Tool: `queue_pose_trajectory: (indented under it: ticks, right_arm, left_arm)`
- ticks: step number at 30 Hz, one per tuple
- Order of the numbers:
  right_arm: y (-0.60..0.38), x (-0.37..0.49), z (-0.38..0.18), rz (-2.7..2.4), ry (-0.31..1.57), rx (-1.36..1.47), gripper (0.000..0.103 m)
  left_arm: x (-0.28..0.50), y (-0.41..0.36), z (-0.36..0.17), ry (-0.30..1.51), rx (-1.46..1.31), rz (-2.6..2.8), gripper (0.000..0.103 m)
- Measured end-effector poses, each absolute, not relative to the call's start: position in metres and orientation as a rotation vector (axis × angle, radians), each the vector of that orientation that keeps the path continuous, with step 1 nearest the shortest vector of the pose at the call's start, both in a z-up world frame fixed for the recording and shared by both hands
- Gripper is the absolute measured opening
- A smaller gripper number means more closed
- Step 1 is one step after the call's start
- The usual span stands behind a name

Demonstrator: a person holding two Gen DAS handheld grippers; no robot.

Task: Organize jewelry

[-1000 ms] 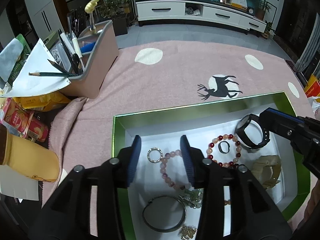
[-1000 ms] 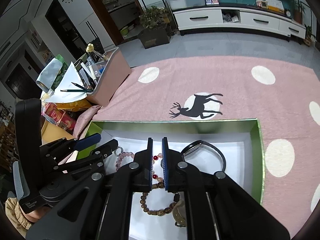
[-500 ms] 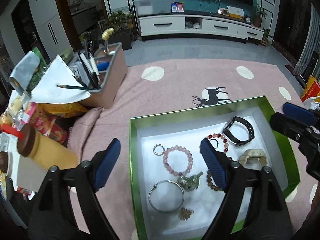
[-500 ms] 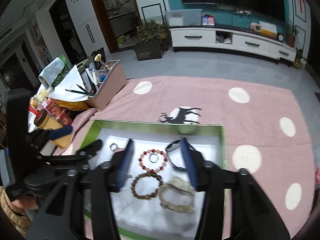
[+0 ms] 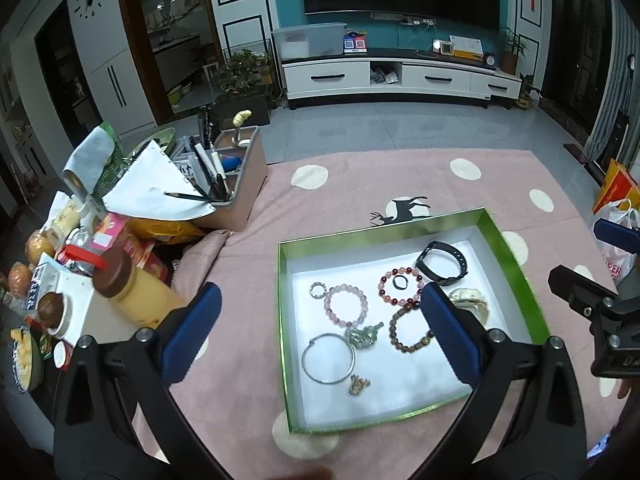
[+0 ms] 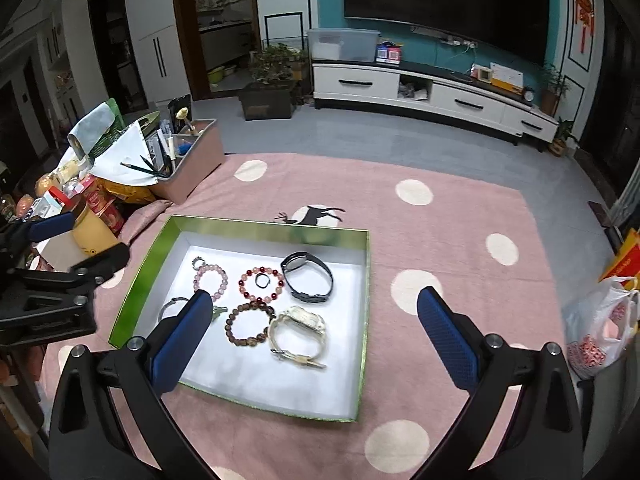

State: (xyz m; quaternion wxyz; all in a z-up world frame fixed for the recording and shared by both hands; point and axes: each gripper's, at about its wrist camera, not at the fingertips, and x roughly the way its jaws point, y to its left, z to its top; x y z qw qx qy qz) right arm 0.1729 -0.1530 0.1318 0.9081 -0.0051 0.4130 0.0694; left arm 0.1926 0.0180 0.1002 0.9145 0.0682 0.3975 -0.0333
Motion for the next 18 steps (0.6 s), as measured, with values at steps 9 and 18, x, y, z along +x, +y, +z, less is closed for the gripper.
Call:
queue_pose_trajectory:
  ticks: [9, 18]
  right_arm:
    - [-0.15, 0.158, 0.167, 0.124, 0.829, -0.044, 0.102]
    - [-0.148, 0.157, 0.164, 0.106, 0.851, -0.055, 0.102]
  left_arm:
    - [0.178, 0.019, 0.133, 0.869, 0.111, -0.063, 0.101]
    - [0.174, 0.012, 0.13, 0.893, 0.117, -0.056, 0.101]
